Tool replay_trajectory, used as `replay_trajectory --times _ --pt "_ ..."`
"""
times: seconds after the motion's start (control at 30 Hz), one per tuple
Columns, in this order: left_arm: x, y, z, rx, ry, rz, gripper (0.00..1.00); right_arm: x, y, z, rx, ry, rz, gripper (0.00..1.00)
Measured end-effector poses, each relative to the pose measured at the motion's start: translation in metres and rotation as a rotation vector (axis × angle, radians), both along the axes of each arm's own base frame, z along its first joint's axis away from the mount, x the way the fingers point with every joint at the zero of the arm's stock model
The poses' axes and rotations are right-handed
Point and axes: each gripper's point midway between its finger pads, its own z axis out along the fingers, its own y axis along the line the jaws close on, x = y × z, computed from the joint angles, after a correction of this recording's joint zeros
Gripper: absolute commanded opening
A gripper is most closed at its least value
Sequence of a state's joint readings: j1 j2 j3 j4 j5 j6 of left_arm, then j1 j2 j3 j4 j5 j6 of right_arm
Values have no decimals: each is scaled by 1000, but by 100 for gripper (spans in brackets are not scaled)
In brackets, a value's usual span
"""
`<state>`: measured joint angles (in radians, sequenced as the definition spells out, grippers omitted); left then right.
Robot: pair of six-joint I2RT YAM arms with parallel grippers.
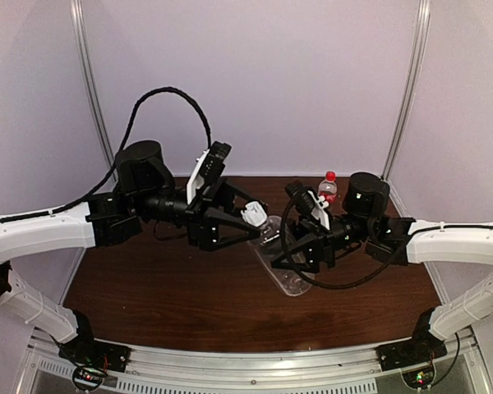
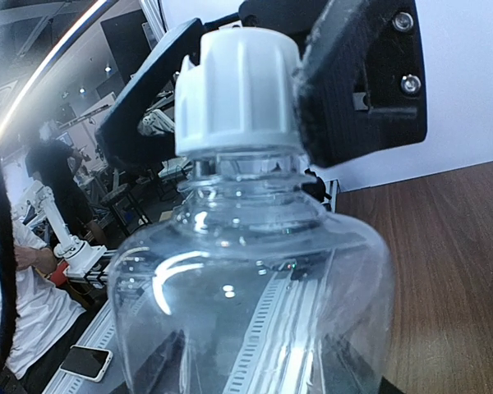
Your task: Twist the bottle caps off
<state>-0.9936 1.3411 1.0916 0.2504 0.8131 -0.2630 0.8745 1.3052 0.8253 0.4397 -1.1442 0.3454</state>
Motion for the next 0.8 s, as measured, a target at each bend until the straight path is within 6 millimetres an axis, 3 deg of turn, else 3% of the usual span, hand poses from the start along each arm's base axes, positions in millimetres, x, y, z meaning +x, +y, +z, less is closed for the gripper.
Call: replay_trajectory --times 0.27,0.43,0.8 --pt "4 1 5 -23 12 10 42 0 0 -2 -4 -1 0 35" --pt "13 1 1 -11 31 52 21 5 1 -9 -34 -8 -34 35" --pt "60 1 -8 29 173 324 15 45 -2 -16 -135 -78 -314 35"
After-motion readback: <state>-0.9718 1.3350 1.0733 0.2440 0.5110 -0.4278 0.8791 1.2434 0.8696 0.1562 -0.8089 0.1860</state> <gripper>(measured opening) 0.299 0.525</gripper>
